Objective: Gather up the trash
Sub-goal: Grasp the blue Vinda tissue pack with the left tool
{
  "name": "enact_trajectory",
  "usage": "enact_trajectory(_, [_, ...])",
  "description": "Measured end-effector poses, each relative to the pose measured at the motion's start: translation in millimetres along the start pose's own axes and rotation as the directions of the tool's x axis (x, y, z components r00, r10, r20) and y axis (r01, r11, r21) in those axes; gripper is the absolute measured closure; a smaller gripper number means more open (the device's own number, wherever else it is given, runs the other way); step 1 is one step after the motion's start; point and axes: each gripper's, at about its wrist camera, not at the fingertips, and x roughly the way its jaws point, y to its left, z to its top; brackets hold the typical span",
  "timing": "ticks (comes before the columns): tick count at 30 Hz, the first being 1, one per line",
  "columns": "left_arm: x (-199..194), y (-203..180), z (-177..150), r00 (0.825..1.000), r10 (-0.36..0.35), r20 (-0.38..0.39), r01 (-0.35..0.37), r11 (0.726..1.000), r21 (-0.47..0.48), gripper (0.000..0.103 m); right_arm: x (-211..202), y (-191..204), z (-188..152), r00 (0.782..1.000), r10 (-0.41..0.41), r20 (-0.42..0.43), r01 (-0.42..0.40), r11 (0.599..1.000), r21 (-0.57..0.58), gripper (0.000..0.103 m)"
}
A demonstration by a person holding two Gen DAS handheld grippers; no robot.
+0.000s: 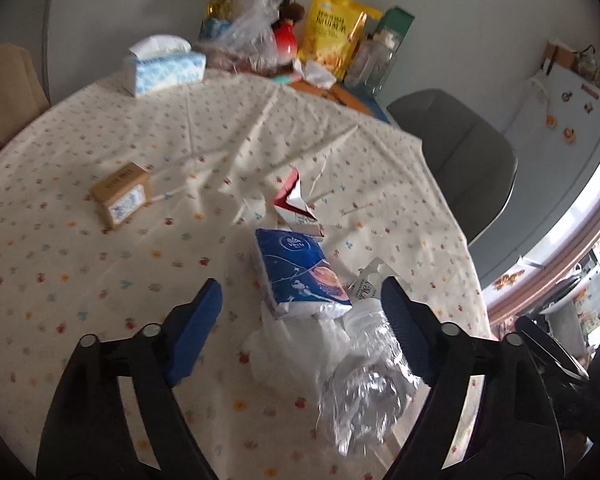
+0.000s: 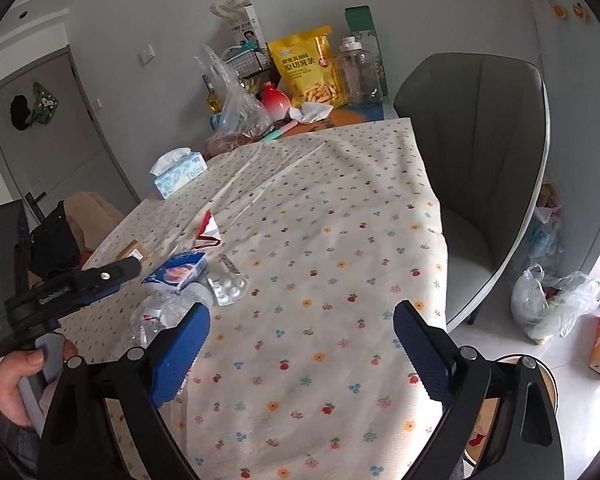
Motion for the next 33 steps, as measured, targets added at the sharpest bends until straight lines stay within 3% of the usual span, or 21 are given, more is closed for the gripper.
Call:
enact_trajectory(9, [43.8,-16.1,7.9,0.987,0.119,-0.105,-0.113,0.991,0.066,0.024,1.6,-15.6,5.9,1.000,-0.008,-0.005,0.008,0.999,0.033,0.013])
enact_trajectory(12, [50.2,-15.7,9.0,0.983,0.132,-0.126,-0.125,0.990,0.064,0.039,2.1,-18.7,8.4,1.000,-0.008,-0.003,0.008,0.999,0.040,0.013])
enact_trajectory(13, [50.6,-14.7,8.8,0.983,0.128,-0.130,-0.121,0.991,0.060,0.054,2.6,-19.0,8.8,1.000,-0.007,-0.003,0.007,0.999,0.040,0.013])
enact_trajectory(16, [41.1,-12.2,9.0,0.987,0.120,-0.104,-0.117,0.992,0.039,0.068,6.4,-17.1,9.8,1.000,0.005,-0.014,-0.004,0.999,0.036,0.013])
enact_trajectory(22, [8.7,2.6,9.2,0.996,0.088,-0.031,-0.089,0.996,-0.019,0.069,23.9,3.8,14.9,0.998,0.039,-0.050,-0.041,0.999,-0.025,0.015])
enact_trajectory(30, [-20.0,31.7,3.5,0.994,0.103,0.023,-0.101,0.991,-0.090,0.069,63.5,39.4,27.2,0.985,0.110,-0.134,-0.123,0.988,-0.098,0.036])
enact_trajectory(33, [-25.7,39.8,-0.1,0.993,0.111,0.033,-0.107,0.988,-0.112,0.069,76.2,49.5,30.0,0.981,0.114,-0.158,-0.134,0.984,-0.121,0.039])
